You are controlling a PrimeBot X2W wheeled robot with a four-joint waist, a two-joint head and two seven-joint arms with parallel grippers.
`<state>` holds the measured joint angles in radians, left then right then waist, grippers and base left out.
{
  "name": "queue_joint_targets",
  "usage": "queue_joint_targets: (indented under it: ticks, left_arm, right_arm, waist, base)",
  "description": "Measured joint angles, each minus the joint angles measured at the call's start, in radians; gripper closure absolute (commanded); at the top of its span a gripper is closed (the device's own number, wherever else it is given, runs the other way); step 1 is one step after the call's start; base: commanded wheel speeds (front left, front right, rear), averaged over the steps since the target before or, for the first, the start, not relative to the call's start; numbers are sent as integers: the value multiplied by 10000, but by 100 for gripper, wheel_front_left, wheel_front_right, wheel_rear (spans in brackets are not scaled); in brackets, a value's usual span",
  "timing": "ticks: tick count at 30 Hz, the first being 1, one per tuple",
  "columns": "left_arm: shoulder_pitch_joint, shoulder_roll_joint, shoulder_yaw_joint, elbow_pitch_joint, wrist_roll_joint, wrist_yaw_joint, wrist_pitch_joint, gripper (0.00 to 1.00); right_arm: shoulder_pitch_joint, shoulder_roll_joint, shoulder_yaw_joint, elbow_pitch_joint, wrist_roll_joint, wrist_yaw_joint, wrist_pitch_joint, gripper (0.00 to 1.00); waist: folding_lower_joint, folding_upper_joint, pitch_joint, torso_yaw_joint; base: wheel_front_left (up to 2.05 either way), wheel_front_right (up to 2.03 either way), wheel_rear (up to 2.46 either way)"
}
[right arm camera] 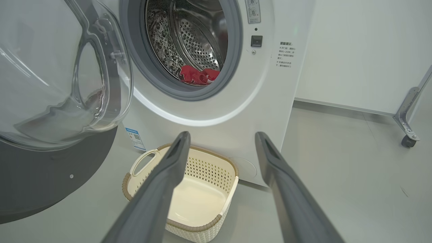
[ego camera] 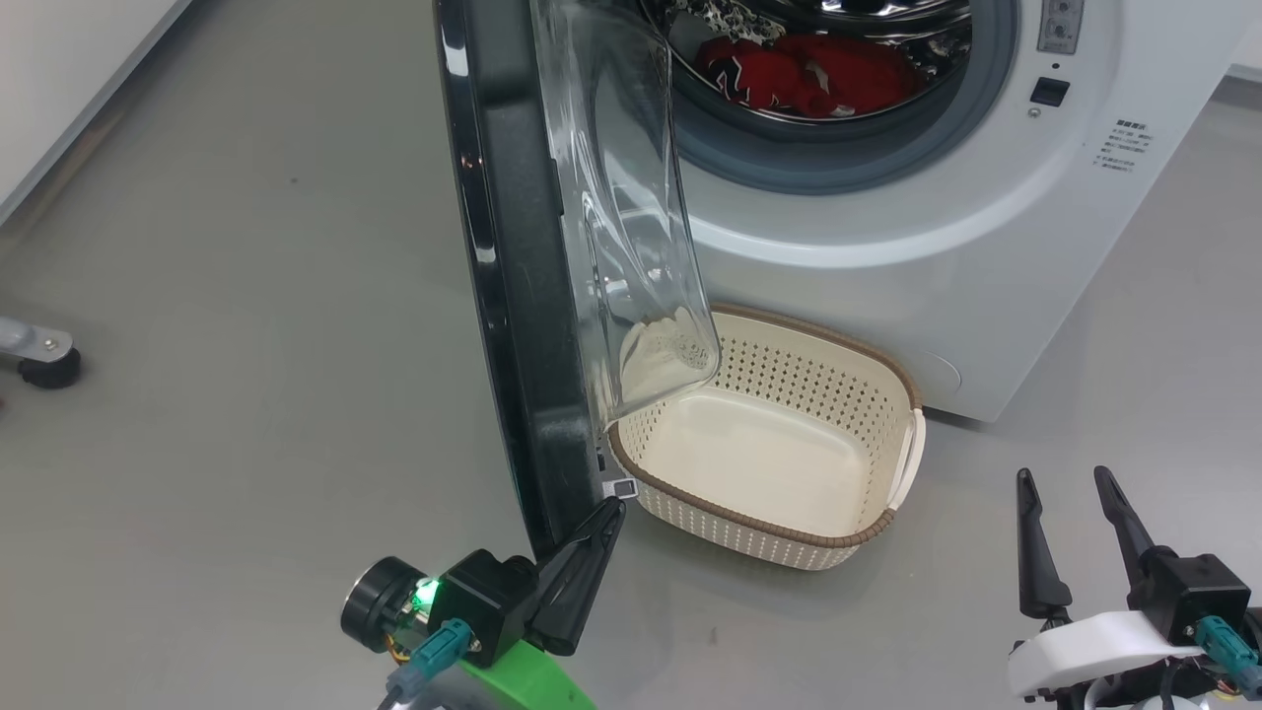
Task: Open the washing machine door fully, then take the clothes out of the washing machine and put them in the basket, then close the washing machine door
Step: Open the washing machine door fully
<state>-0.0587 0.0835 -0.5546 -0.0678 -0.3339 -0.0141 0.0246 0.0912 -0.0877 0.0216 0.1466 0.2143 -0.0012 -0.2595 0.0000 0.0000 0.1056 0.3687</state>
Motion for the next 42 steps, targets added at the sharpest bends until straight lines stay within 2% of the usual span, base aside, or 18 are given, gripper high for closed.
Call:
queue_joint_targets:
  ticks: [10, 24, 33, 42]
  left_arm:
    - [5, -46, 13, 42, -2, 104, -100, 100]
    - [49, -79, 169, 263, -4, 529, -272, 100]
    - [114, -71, 617, 405, -4, 717, -407, 100]
    - [189, 35, 1279, 640, 15, 984, -535, 100]
  right_arm:
    - [8, 0, -184, -2, -54, 0, 0, 0]
    - [10, 2, -236, -15, -132, 90, 0, 0]
    - [8, 10, -199, -12, -192, 109, 0, 0]
    - [2, 81, -148, 8, -245, 201, 0, 0]
  waist:
    - [0, 0, -12, 372]
    - [0, 0, -42, 1238]
    - [0, 0, -27, 1630]
    - [0, 0, -15, 1629]
  base:
    - [0, 0, 0]
    - [0, 0, 0]
    - [0, 0, 0]
    - [0, 0, 0]
